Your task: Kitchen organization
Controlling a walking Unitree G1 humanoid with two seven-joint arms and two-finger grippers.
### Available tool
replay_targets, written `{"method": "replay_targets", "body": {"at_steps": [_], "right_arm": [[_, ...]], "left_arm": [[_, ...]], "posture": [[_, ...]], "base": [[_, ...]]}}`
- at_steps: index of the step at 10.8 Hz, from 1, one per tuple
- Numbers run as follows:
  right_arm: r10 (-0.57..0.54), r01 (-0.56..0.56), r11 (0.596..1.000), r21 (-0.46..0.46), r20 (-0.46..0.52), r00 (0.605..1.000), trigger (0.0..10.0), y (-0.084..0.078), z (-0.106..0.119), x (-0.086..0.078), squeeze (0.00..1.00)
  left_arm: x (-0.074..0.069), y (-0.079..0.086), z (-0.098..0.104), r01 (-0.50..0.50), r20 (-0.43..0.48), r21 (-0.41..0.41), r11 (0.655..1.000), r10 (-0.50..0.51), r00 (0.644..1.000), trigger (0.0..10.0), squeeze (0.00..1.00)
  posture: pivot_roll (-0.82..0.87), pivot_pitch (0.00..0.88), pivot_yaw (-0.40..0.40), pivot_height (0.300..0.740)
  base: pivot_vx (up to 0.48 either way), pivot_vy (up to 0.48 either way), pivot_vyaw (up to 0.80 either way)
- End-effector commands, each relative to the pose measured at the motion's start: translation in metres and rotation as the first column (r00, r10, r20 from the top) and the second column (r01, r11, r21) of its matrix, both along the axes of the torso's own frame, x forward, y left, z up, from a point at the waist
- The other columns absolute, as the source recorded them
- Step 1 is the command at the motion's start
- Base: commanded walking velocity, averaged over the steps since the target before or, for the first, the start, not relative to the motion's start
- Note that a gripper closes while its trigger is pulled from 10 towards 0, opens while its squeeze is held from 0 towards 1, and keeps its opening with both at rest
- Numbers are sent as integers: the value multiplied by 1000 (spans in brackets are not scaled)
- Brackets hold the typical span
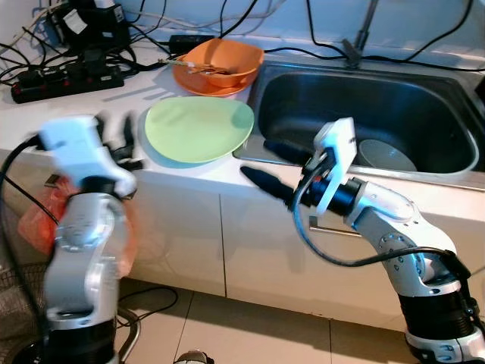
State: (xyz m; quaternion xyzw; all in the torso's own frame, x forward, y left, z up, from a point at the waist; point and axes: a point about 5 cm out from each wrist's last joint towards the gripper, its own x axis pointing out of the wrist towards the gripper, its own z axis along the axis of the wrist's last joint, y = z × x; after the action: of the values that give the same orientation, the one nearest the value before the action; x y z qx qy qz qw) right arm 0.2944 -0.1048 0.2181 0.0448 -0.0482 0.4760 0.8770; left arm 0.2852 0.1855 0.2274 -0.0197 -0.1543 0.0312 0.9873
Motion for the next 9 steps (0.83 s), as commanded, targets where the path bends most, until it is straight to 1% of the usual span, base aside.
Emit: {"method": "replay_targets", "body": {"at_steps": [1, 4, 5, 6, 7, 9], "right_arm": [[-11, 10, 1000, 22, 34, 999, 10000, -1, 9, 2, 0], [-46, 45, 998, 38, 36, 998, 10000, -2, 9, 5, 0], [-113, 110, 992, 62, 38, 993, 10000, -4, 10, 9, 0], [-213, 208, 970, 123, 26, 977, 10000, -8, 13, 16, 0], [-235, 227, 962, 154, 33, 971, 10000, -9, 16, 16, 0], [-255, 242, 952, 186, 49, 966, 10000, -8, 20, 16, 0]], "left_arm": [[-2, -2, 1, 4, 18, 15, 1000, -4, 1000, 10000, 1000], [-3, -1, -5, -14, 36, 68, 998, 12, 999, 10000, 1000], [-2, -3, -6, -23, 49, 87, 996, 18, 999, 10000, 1000], [-1, -8, -4, 6, 58, 109, 994, -13, 998, 10000, 1000], [-1, -9, -1, 17, 69, 98, 995, -24, 997, 10000, 0], [0, -5, 7, -5, 99, 107, 994, -6, 995, 10000, 0]], "posture": [[147, 34, 34, 740], [146, 32, 36, 740], [144, 33, 37, 740], [142, 32, 39, 740], [140, 31, 39, 740], [139, 30, 38, 740]], "base": [[0, 0, 0], [0, 0, 0], [0, 0, 0], [0, 0, 0], [0, 0, 0], [330, 0, 0]]}}
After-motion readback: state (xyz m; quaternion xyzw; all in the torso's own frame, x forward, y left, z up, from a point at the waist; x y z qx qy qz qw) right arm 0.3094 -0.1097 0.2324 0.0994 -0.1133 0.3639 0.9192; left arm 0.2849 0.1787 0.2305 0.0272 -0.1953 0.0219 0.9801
